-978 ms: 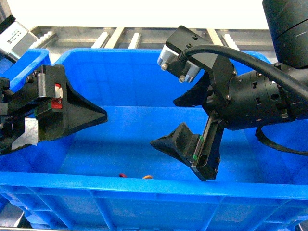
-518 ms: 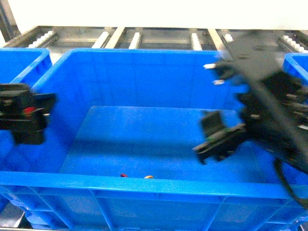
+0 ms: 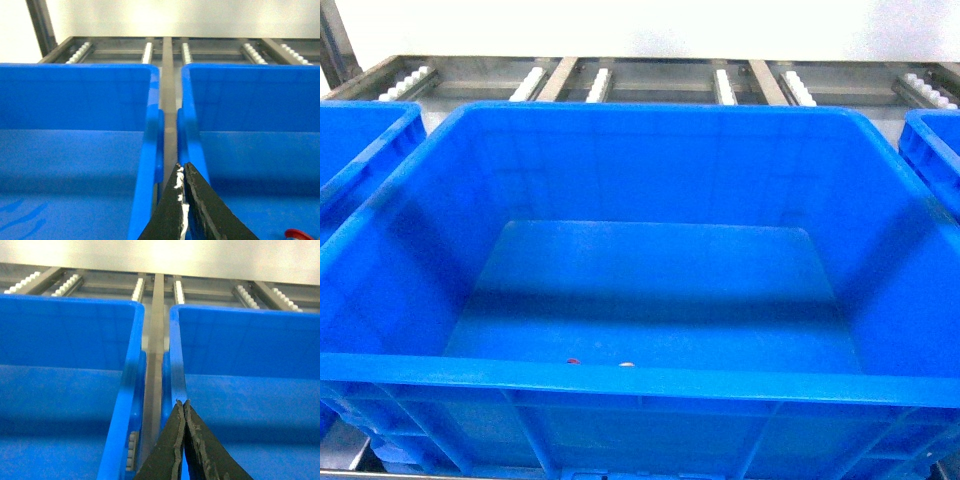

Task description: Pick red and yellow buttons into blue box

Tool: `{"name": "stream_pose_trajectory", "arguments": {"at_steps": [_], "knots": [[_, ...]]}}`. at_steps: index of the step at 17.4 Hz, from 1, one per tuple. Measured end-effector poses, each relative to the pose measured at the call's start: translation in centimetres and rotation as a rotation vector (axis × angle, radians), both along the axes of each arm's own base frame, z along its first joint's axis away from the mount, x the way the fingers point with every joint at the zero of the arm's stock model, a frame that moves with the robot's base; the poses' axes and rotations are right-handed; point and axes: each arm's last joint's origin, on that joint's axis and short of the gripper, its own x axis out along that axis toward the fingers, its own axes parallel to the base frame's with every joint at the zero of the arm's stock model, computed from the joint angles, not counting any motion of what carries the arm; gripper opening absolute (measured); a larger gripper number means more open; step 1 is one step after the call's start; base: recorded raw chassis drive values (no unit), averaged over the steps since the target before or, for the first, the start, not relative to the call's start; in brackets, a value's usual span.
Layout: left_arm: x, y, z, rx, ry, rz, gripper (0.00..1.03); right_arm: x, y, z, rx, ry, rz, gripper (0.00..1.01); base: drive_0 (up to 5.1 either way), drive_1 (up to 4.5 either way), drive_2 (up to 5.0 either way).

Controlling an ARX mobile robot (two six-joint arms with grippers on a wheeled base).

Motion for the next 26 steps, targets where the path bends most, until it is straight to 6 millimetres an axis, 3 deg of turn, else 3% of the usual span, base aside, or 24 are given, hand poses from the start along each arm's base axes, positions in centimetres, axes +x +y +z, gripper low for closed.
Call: {"name": "stream_pose_trajectory", "arguments": {"at_steps": [8, 15, 26], "knots": [[-2.3, -0.1, 0.7, 0.0, -0.029, -0.016, 0.02, -3.4, -2.1, 0.3, 0.004, -0.013, 0.001, 0.02, 0.0, 0.0, 0.0], [-4.0, -0.1, 1.2, 0.0, -0.047, -0.017, 0.02, -5.6, -2.0, 0.9, 0.004, -0.034, 0.008, 0.02, 0.0, 0.0, 0.0], [-5.3, -0.1, 1.2, 0.0, -0.047, -0.017, 0.02, -7.5, -2.0, 1.1, 0.004, -0.043, 0.008, 0.02, 0.0, 0.0, 0.0]]}}
